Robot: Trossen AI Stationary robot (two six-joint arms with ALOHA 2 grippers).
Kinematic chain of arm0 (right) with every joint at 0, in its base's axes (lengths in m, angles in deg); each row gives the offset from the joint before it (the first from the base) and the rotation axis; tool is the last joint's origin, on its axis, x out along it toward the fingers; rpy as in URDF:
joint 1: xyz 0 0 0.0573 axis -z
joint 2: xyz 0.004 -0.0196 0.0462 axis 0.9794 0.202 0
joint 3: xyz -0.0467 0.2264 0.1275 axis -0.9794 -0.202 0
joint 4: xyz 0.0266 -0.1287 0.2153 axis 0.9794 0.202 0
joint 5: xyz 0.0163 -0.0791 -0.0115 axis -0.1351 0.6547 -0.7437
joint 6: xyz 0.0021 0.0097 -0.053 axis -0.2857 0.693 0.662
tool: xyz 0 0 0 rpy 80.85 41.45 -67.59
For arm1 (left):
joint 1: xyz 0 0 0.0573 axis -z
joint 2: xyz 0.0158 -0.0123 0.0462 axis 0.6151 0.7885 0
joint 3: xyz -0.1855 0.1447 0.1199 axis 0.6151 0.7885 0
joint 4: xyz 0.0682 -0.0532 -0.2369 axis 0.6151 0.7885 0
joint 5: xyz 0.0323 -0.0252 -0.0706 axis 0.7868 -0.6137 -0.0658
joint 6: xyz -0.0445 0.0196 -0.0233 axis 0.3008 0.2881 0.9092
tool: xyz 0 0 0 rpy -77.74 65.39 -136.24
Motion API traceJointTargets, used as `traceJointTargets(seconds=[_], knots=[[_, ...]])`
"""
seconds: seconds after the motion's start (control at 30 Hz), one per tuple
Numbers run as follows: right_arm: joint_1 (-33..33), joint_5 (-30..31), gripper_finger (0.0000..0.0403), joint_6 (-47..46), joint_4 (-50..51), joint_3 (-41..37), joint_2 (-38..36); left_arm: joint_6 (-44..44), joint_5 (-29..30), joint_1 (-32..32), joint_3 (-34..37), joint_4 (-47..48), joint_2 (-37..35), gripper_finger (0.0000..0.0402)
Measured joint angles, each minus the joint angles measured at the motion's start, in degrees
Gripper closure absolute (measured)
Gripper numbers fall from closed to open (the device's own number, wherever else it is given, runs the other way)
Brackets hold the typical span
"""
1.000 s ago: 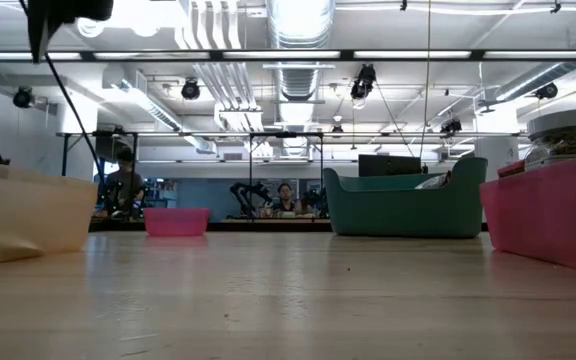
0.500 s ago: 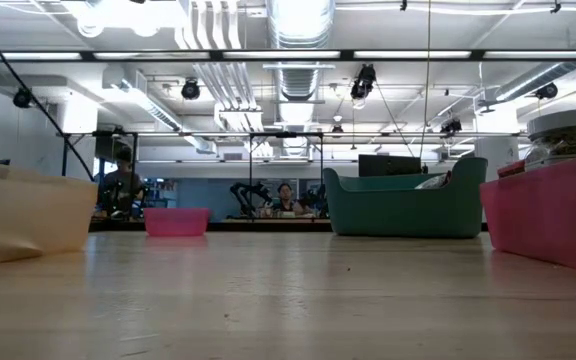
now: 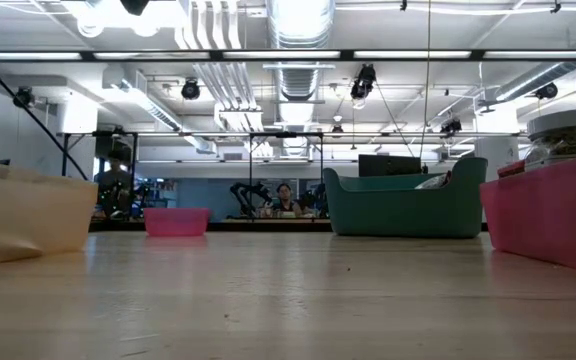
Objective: Pick & Place Food Item
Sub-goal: Return to Home Position
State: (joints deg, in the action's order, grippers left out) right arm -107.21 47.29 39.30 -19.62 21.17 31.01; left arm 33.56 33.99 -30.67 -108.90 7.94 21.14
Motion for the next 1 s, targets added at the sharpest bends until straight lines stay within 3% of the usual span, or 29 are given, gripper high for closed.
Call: traceJointTargets(seconds=[0.3,0.63,0.87,1.0], knots=[[-2.3,-0.2,0.0193,0.3,-6.1,-5.8,-10.5,-1.9,0.5,-1.2,1.6,2.9,-7.0,0.0137],[-2.3,-0.7,0.0193,4.8,-18.3,-18.1,-26.9,3.1,2.4,-2.1,17.0,-5.4,-23.1,0.0137],[-2.3,-8.8,0.0193,14.9,-30.9,-28.2,-39.4,7.0,2.4,-2.1,23.8,-5.1,-30.5,0.0137],[-2.3,-12.5,0.0193,14.1,-32.1,-33.7,-45.1,7.2,2.4,-2.1,25.8,-3.8,-32.9,0.0137]])
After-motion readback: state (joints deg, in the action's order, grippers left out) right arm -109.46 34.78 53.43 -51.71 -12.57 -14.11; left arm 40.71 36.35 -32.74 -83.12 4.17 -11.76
